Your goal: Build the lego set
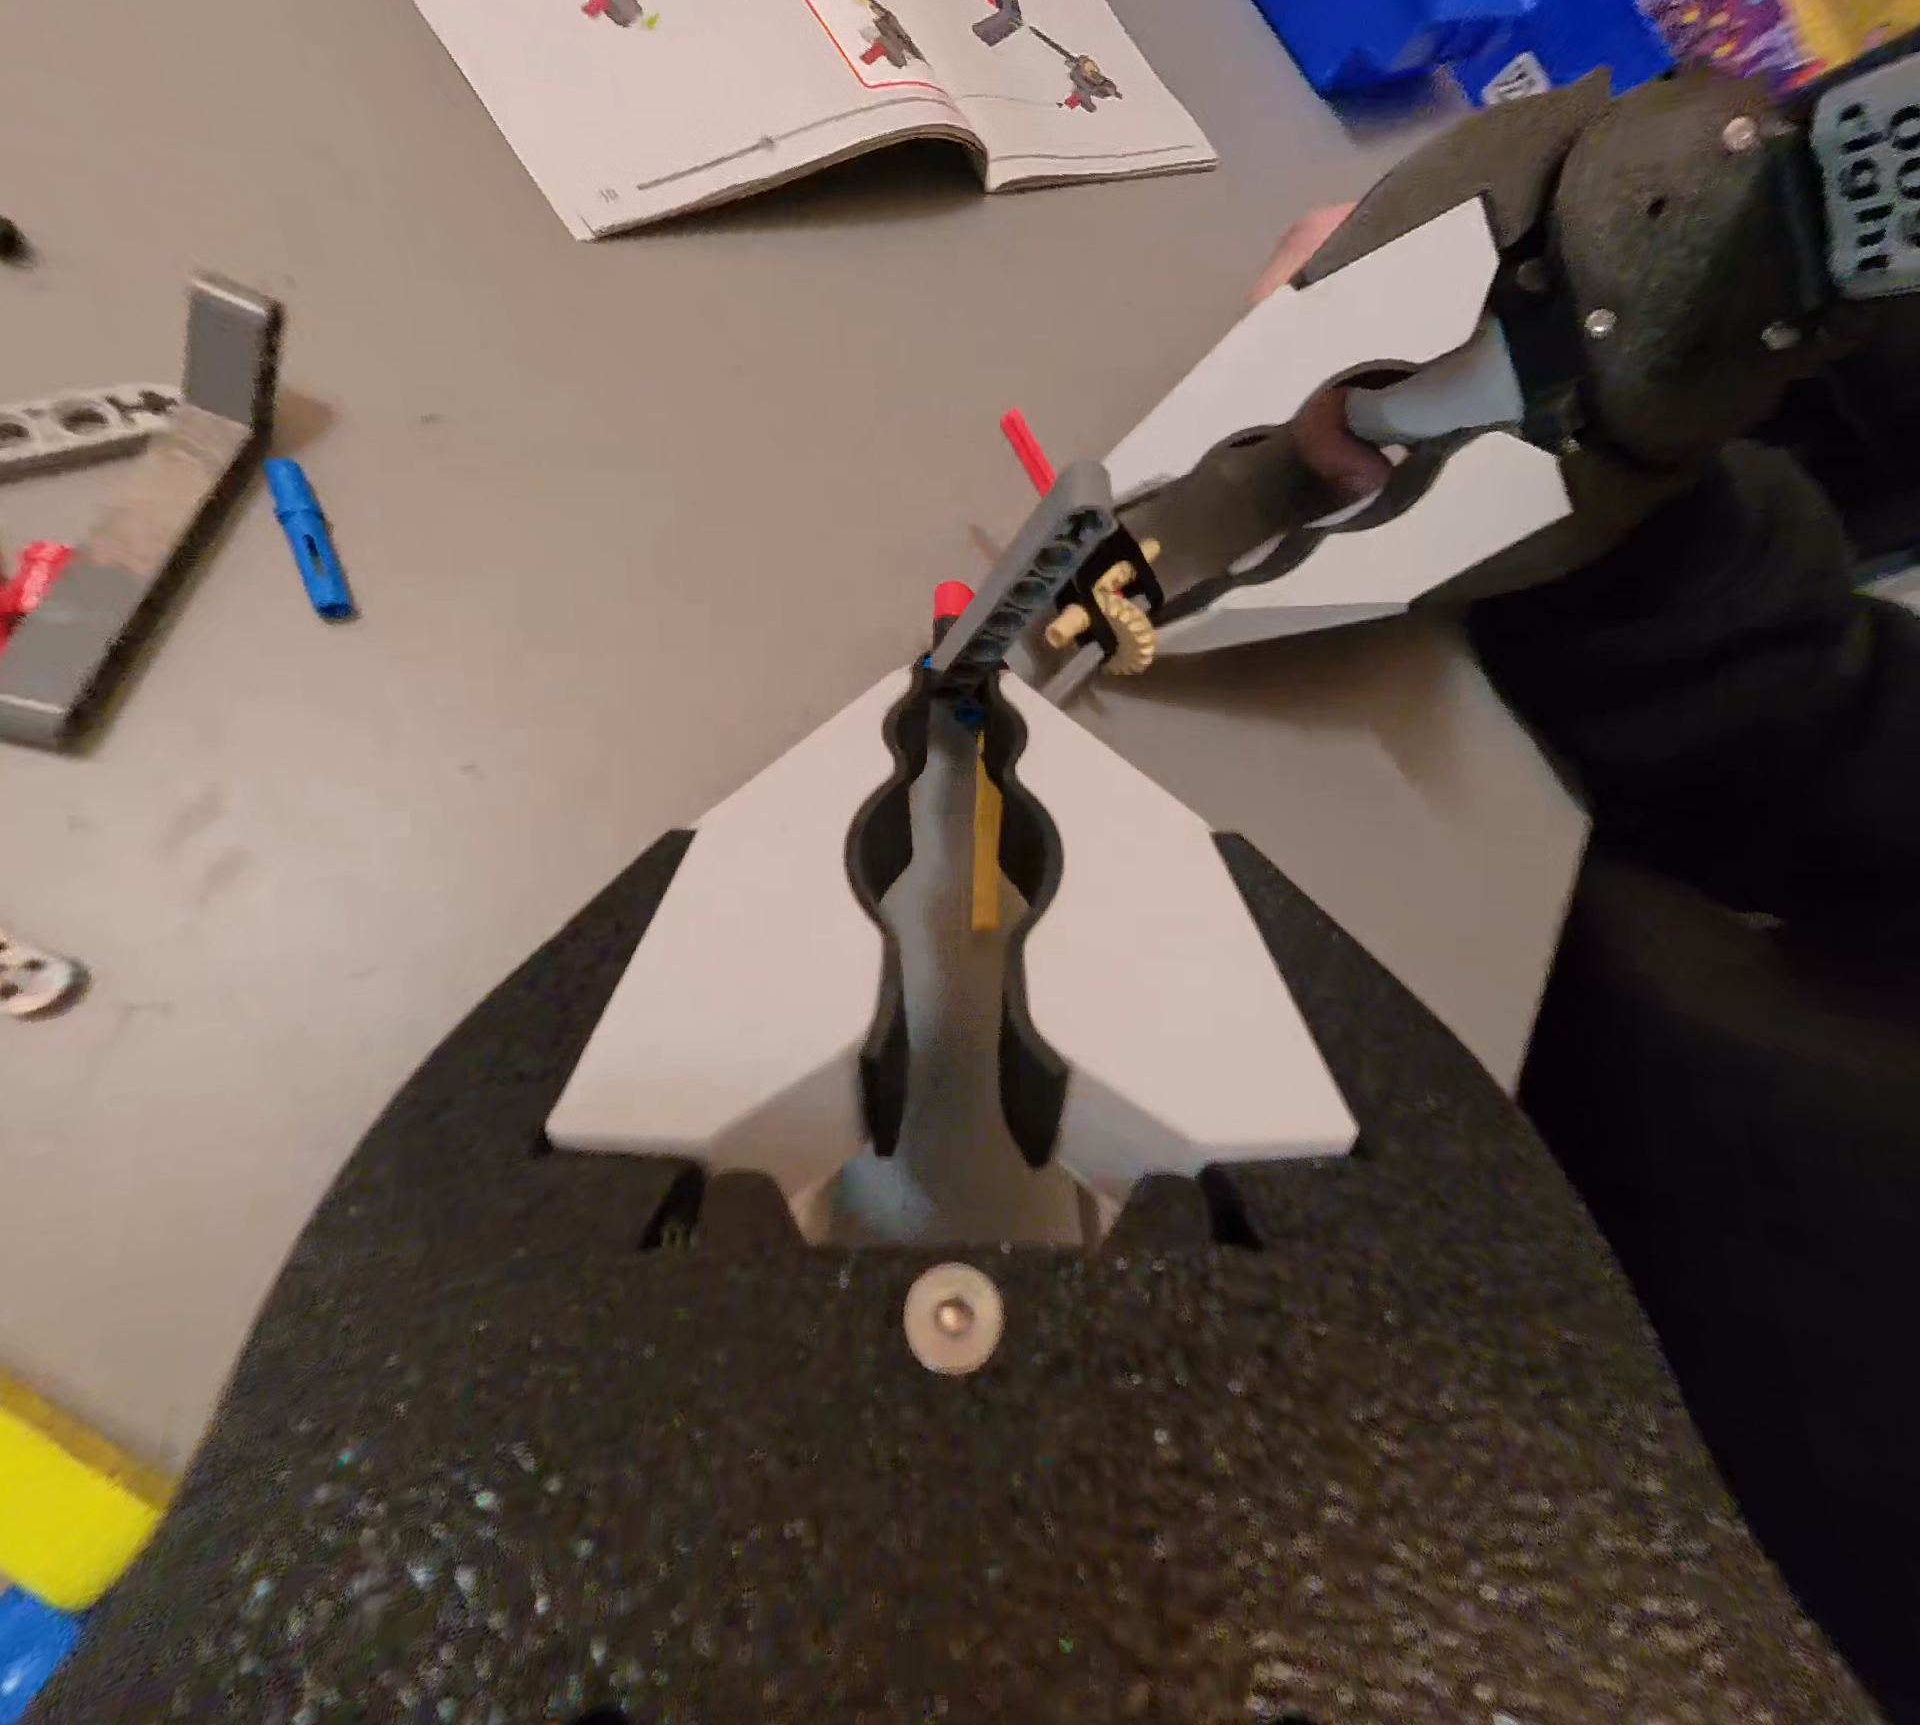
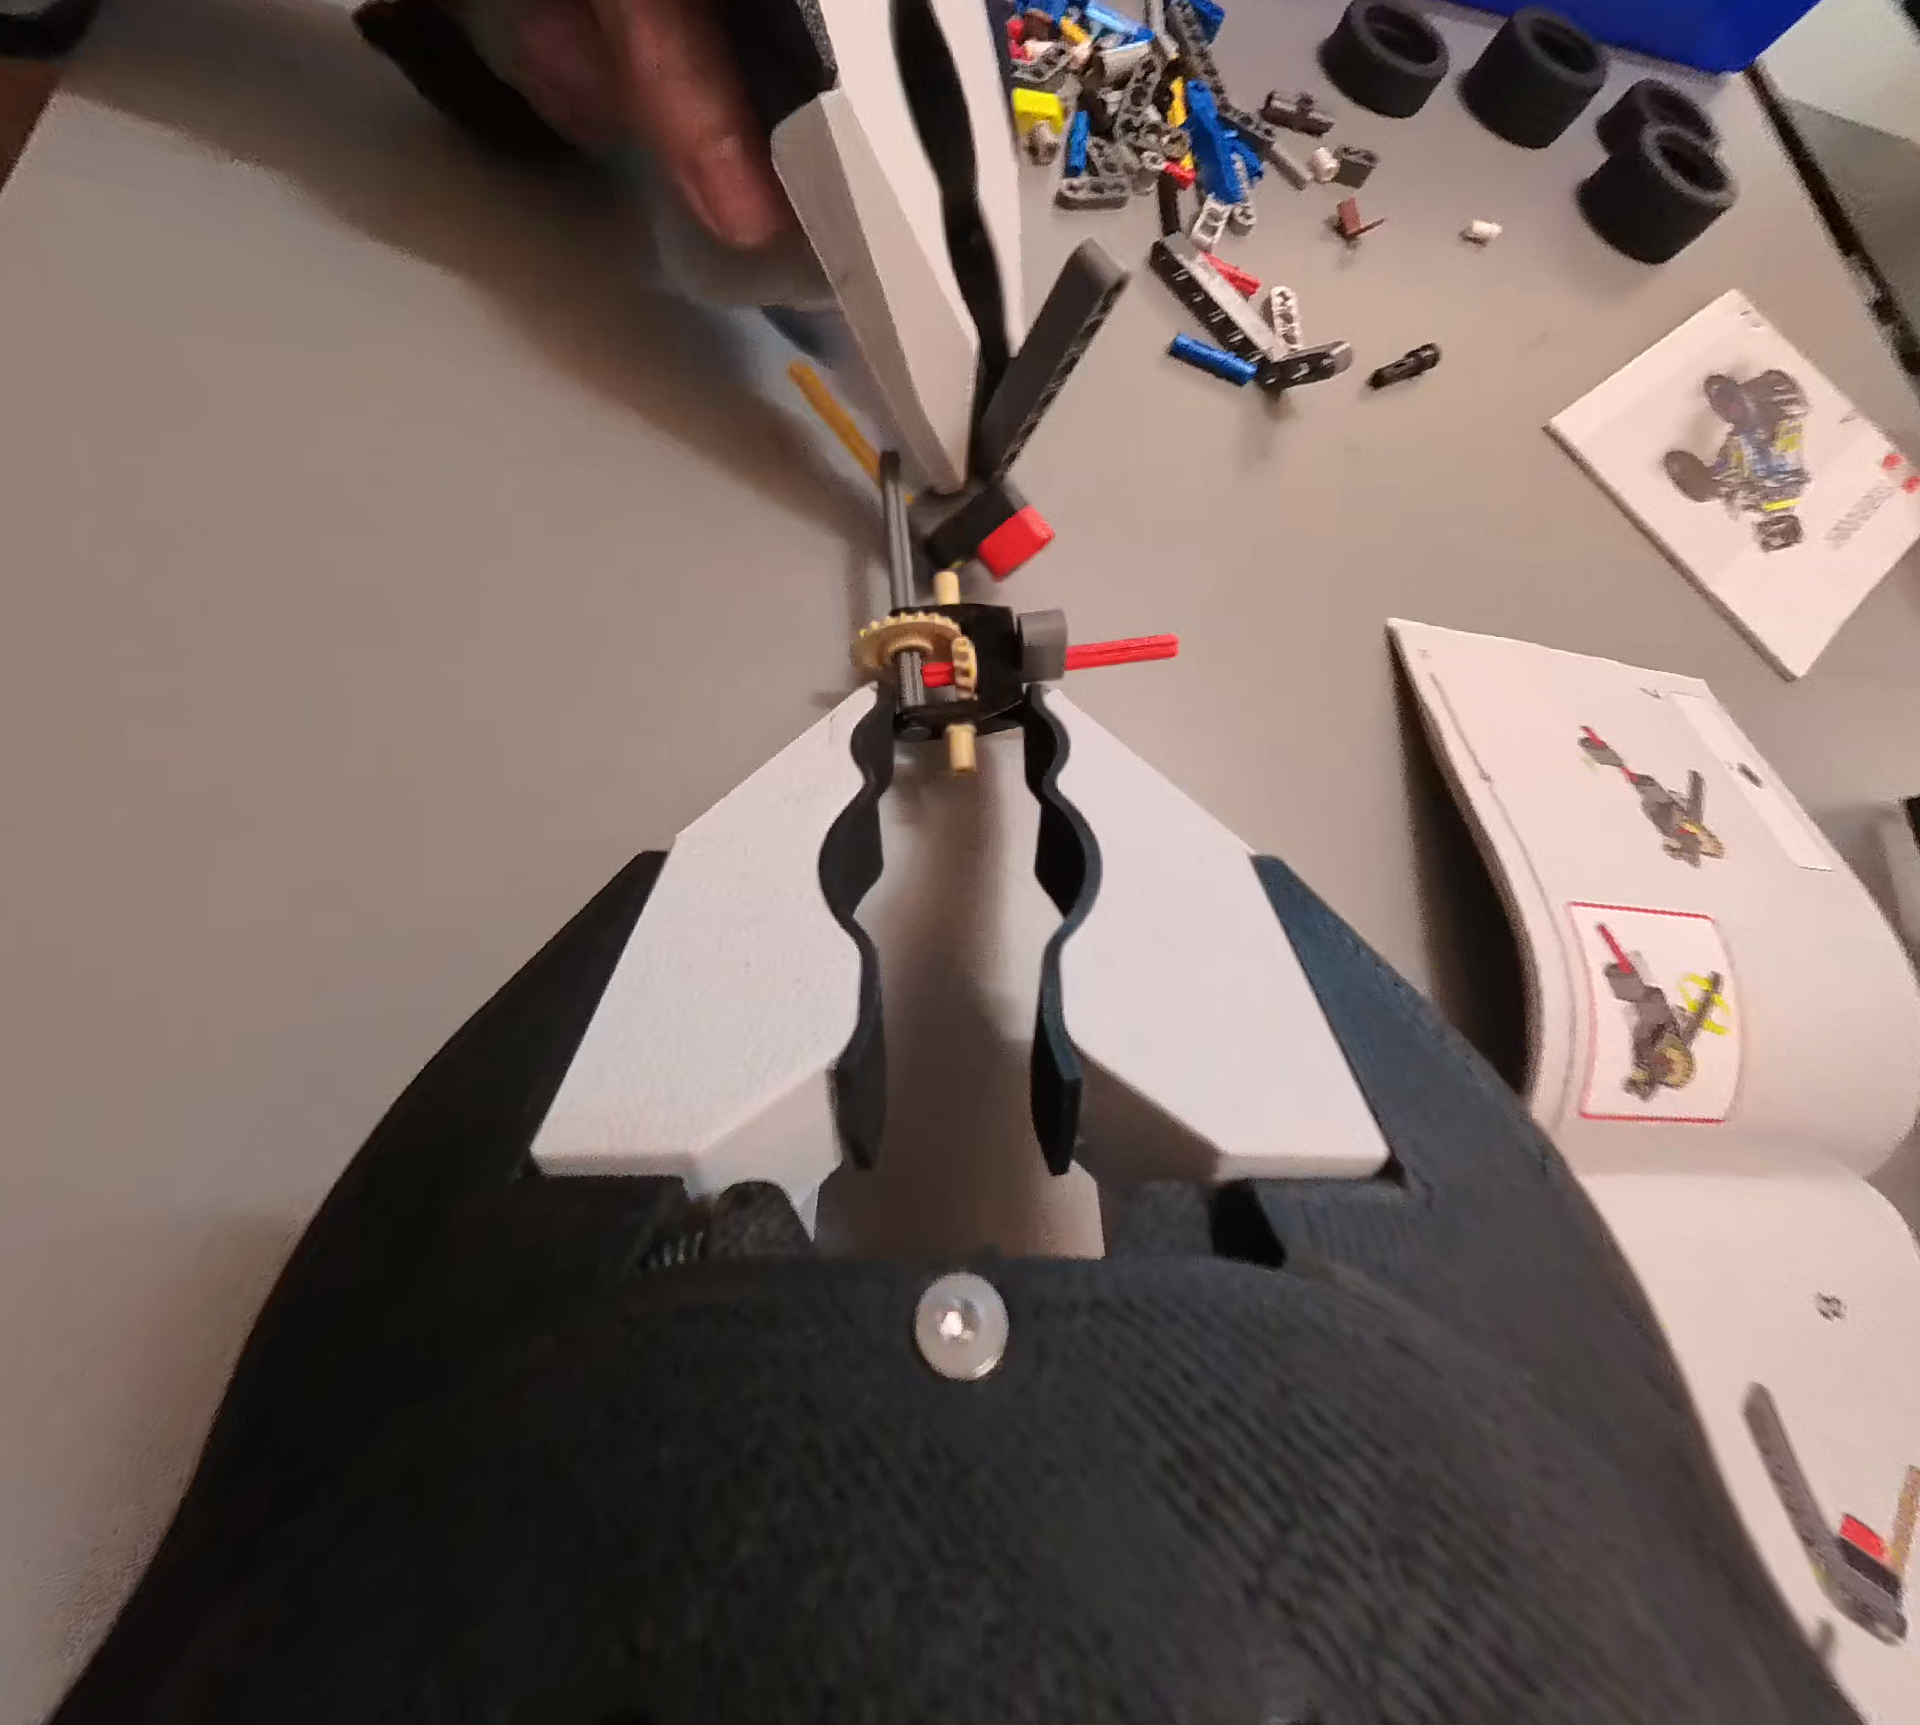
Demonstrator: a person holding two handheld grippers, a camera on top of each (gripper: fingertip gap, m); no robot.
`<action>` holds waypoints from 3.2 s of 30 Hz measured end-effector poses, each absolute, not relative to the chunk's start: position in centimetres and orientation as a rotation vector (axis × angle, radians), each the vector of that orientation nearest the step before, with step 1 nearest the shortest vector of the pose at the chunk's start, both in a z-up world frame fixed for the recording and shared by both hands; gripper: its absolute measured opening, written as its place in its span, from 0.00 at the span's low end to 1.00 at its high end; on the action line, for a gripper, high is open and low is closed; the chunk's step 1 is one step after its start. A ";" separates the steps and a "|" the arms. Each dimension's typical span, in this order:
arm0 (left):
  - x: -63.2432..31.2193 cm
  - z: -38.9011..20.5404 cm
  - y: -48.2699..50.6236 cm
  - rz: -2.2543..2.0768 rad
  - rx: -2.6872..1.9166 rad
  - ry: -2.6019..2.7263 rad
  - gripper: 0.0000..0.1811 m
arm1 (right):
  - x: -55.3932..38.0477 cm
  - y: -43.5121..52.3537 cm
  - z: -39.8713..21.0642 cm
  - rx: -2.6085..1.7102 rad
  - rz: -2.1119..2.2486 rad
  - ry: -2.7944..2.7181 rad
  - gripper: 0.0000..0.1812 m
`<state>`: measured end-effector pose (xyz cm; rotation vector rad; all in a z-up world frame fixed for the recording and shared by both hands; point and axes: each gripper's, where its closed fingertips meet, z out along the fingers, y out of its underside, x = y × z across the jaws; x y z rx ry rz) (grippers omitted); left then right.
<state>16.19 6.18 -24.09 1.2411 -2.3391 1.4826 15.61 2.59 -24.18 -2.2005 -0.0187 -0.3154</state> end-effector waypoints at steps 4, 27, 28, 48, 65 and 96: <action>15.2 -23.6 5.7 1.462 1.141 -2.127 0.04 | 15.5 1.5 -23.7 -2.176 -0.374 -0.126 0.12; 14.6 -17.4 5.7 1.867 0.706 -1.926 0.04 | 14.6 0.2 -21.1 -2.013 -0.251 -0.028 0.13; 14.9 -16.9 5.8 1.938 0.684 -1.965 0.04 | 14.9 0.1 -20.7 -1.987 -0.247 -0.001 0.13; 14.9 -14.4 4.5 2.398 0.135 -2.560 0.04 | 14.0 -0.1 -18.2 -1.828 -0.174 -0.006 0.13; 16.2 -14.3 5.1 2.035 -0.937 -3.769 0.04 | 13.8 -0.6 -17.8 -1.809 -0.098 0.018 0.13; 15.0 -13.0 4.8 1.871 -1.741 -3.874 0.04 | 16.2 -2.2 -15.5 -1.727 -0.436 0.010 0.13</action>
